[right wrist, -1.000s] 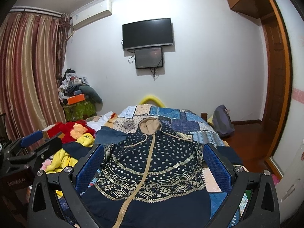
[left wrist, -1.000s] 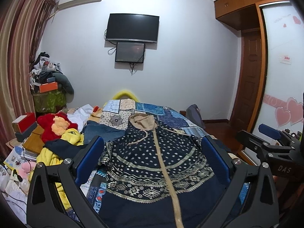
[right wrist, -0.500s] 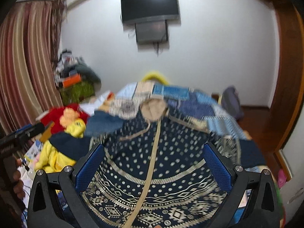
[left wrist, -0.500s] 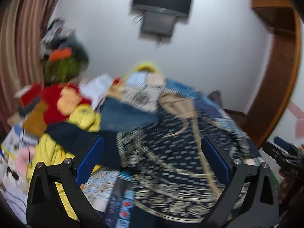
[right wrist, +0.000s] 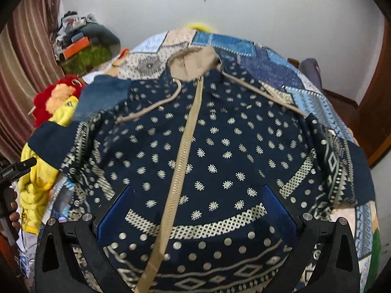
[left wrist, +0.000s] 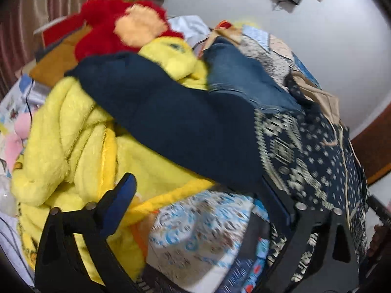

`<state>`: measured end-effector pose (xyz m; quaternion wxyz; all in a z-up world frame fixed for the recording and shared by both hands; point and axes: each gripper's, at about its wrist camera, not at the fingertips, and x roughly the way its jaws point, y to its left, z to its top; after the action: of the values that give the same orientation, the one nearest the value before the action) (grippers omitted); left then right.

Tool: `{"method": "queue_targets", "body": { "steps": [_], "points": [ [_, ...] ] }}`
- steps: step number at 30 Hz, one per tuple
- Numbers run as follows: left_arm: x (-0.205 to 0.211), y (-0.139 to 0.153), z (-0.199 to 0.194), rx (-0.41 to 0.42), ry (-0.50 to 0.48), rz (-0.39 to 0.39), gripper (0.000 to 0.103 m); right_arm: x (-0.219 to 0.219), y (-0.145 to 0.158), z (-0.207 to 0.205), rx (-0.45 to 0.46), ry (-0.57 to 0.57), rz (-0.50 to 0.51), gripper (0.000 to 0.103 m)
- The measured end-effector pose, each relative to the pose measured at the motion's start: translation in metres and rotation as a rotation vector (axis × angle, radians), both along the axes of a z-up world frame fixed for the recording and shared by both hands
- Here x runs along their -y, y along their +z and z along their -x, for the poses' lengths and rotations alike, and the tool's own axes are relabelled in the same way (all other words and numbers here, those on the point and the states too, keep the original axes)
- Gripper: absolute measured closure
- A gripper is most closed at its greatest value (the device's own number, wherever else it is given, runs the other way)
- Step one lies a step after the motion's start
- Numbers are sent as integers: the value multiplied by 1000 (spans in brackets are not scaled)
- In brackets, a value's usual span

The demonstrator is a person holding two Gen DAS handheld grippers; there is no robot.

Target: Fold large clothes

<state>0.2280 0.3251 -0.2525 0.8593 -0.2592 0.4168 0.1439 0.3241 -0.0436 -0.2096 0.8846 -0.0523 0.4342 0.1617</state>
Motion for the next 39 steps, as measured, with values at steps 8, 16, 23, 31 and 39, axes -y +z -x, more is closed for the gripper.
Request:
{"method": "queue_targets", "body": {
  "steps": [8,16,23,31,39],
  "points": [
    [-52,-23,-23,35,115,93,26,-2,-18,-12,-71,-5,-34,0],
    [-88,-24,-44,-10,228,18,77,-1,-17,-11,-78,-11,-47,0],
    [-62,28,-51,-17,174,-185,100,14,5,0,-63,-31,-113,0],
    [8,154,-60,204,43,-407,100,45,34,10,-8,-61,-167,0],
    [121,225,-108,395,-195,-338,100,96,50,17,22,-118,-193,0]
  ]
}}
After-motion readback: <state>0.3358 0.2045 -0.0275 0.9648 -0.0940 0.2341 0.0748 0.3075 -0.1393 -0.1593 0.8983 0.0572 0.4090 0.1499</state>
